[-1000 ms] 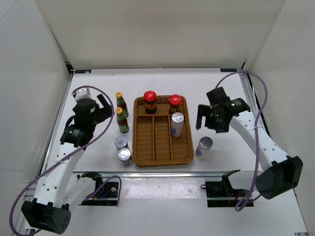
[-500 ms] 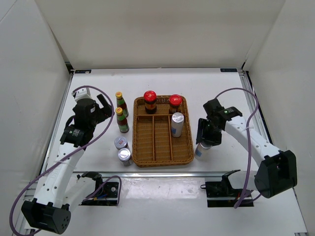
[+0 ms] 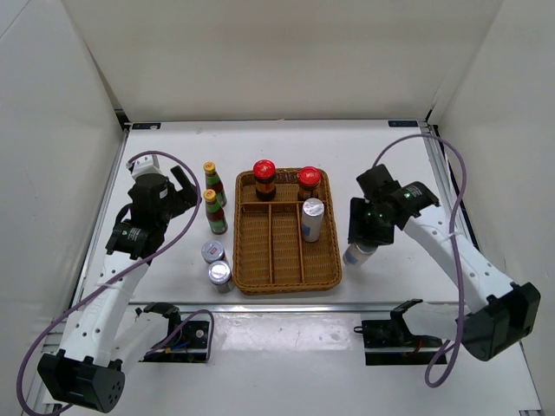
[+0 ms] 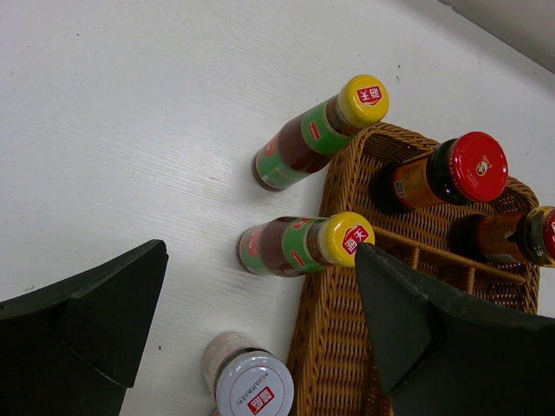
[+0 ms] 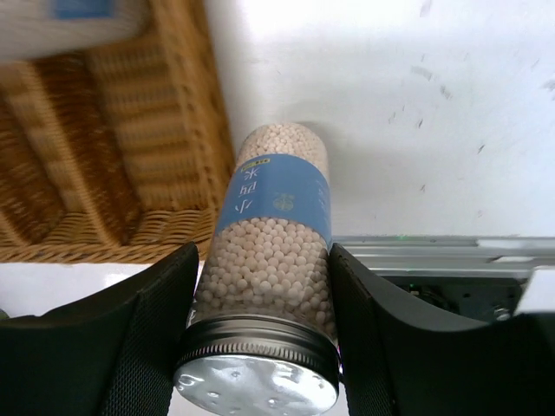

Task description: Organize the condiment bottles

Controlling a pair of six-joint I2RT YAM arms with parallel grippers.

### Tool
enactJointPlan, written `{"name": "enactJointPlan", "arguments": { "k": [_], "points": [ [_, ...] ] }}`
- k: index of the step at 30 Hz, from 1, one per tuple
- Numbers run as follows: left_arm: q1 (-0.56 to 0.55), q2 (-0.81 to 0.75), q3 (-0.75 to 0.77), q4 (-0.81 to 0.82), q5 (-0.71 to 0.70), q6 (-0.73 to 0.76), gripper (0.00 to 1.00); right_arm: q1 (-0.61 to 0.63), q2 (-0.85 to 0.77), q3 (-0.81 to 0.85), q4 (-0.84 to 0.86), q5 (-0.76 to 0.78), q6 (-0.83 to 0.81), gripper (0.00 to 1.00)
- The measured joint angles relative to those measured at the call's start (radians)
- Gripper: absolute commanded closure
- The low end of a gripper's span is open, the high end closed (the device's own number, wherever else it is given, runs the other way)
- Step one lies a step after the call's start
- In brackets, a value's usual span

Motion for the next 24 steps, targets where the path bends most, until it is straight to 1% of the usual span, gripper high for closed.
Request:
{"name": "enactJointPlan", "arguments": {
  "k": [5,8,11,16,19,21,23,24],
  "points": [
    [0.0,0.0,0.0,0.0,0.0,0.0,0.0,0.08,0.002,0.18,-0.043,0.062,0.011,0.83],
    [0.0,0.0,0.0,0.0,0.0,0.0,0.0,0.125,0.014,0.246,-0.045,0.078,0.018,0.84],
    [0.0,0.0,0.0,0.0,0.0,0.0,0.0,0.172,0.061,0.276,-0.04,0.079,0.024,0.84],
    [0.0,0.0,0.0,0.0,0.0,0.001,0.0,0.259,0.179,0.279,-0.024,0.076,0.048,0.84],
    [0.0,0.0,0.0,0.0,0.0,0.001,0.0,0.286,0.239,0.278,-0.004,0.073,0.06,0.84],
    [0.0,0.0,0.0,0.0,0.0,0.001,0.0,0.292,0.269,0.274,0.01,0.069,0.068,0.78],
    [0.0,0.0,0.0,0.0,0.0,0.001,0.0,0.292,0.291,0.266,0.026,0.067,0.071,0.66],
    [0.0,0.0,0.0,0.0,0.0,0.001,0.0,0.292,0.296,0.257,0.035,0.065,0.073,0.65]
  ]
}}
